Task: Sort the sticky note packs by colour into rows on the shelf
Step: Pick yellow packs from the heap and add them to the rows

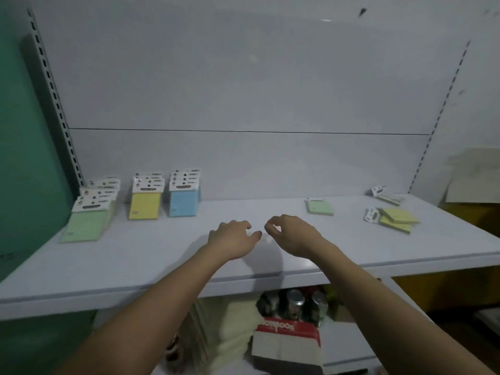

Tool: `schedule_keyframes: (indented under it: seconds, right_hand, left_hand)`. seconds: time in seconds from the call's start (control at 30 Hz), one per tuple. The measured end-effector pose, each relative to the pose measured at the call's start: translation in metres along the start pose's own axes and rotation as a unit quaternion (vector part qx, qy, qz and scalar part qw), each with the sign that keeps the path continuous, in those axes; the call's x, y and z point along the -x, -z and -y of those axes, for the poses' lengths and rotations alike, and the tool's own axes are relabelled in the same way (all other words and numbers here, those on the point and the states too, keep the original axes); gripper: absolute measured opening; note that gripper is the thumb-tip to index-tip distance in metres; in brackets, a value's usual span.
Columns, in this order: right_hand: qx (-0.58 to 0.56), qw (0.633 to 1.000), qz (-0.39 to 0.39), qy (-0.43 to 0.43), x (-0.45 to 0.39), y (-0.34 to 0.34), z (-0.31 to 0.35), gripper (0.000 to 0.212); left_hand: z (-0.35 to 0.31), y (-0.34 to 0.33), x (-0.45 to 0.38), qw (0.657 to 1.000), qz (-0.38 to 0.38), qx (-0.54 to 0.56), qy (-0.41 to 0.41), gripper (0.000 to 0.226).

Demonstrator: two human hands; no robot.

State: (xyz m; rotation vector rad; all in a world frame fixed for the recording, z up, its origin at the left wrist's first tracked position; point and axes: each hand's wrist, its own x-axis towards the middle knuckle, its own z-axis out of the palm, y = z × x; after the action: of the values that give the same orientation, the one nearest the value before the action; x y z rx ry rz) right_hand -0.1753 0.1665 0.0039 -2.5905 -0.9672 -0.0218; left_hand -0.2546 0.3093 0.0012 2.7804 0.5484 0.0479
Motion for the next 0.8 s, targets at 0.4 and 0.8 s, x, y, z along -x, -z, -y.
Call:
schedule_keyframes:
  seconds: [0.4, 0.8]
  right_hand:
    - [-0.083, 0.996, -0.015, -0.041, 0.034, 0.022, -0.153, 0.041]
    - [-0.059, 0.994, -0.06, -0.073, -0.027, 0.058, -0.28, 0.032]
  left_hand:
    - [-0.104, -0.067, -0.001, 0.999, -0.008, 0.04, -0.012, 0.052]
    - [-0.168, -0.092, -0.133, 0.994, -0.027, 0.102, 0.008, 0.055]
